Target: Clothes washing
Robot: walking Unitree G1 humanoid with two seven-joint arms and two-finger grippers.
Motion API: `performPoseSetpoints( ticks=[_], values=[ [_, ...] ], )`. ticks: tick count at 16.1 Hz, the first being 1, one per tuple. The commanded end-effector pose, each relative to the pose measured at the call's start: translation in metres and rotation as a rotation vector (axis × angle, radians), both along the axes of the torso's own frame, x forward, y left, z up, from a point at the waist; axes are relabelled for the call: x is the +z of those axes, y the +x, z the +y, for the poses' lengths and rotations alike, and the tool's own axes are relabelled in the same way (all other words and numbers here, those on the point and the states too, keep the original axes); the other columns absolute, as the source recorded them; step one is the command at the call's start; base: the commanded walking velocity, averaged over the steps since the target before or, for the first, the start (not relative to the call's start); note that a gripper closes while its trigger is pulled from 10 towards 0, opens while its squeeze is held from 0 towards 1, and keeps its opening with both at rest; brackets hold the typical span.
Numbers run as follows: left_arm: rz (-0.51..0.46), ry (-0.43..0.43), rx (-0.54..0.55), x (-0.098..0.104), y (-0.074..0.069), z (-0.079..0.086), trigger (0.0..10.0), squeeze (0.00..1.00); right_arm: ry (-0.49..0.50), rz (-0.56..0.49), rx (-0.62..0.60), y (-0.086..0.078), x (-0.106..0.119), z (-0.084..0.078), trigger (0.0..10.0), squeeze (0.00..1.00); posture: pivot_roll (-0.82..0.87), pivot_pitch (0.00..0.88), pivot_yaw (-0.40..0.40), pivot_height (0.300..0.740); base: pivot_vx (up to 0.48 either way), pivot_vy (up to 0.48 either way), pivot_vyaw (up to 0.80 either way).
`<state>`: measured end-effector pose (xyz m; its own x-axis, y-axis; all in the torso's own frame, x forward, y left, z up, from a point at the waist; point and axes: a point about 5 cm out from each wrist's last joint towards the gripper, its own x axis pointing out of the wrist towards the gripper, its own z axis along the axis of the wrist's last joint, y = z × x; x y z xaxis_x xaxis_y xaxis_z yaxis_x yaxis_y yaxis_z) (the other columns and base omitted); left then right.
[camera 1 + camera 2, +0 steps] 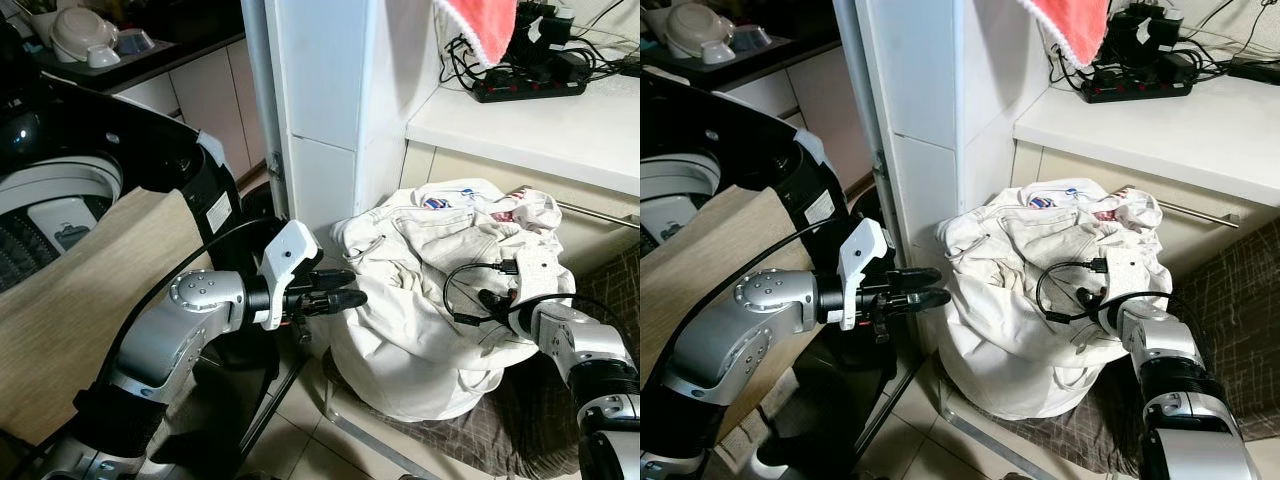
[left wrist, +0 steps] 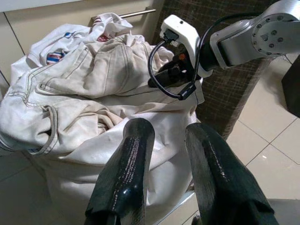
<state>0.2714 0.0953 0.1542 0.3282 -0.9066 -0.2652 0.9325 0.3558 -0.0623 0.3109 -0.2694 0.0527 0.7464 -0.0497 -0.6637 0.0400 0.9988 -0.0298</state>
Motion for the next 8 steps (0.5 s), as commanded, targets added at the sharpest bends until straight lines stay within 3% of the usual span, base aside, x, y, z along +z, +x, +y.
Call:
performPoseSetpoints(
  ticks=[1, 8],
  values=[
    [-0.012, 0.004, -0.016, 0.0042, -0.0007, -0.0005, 10.0, 0.0, 0.02, -0.015, 0.014, 0.0054, 0.0037, 0.0044, 0.0, 0.0, -0.14, 0.0, 0.083, 0.74, 0.0, 0.0, 0.0],
    [-0.014, 0.006, -0.006, 0.0035, 0.0001, -0.0011, 10.0, 0.0, 0.048, -0.03, 0.018, 0.0063, 0.0043, 0.0055, 0.0, 0.0, -0.14, 0.0, 0.083, 0.74, 0.0, 0.0, 0.0]
  ],
)
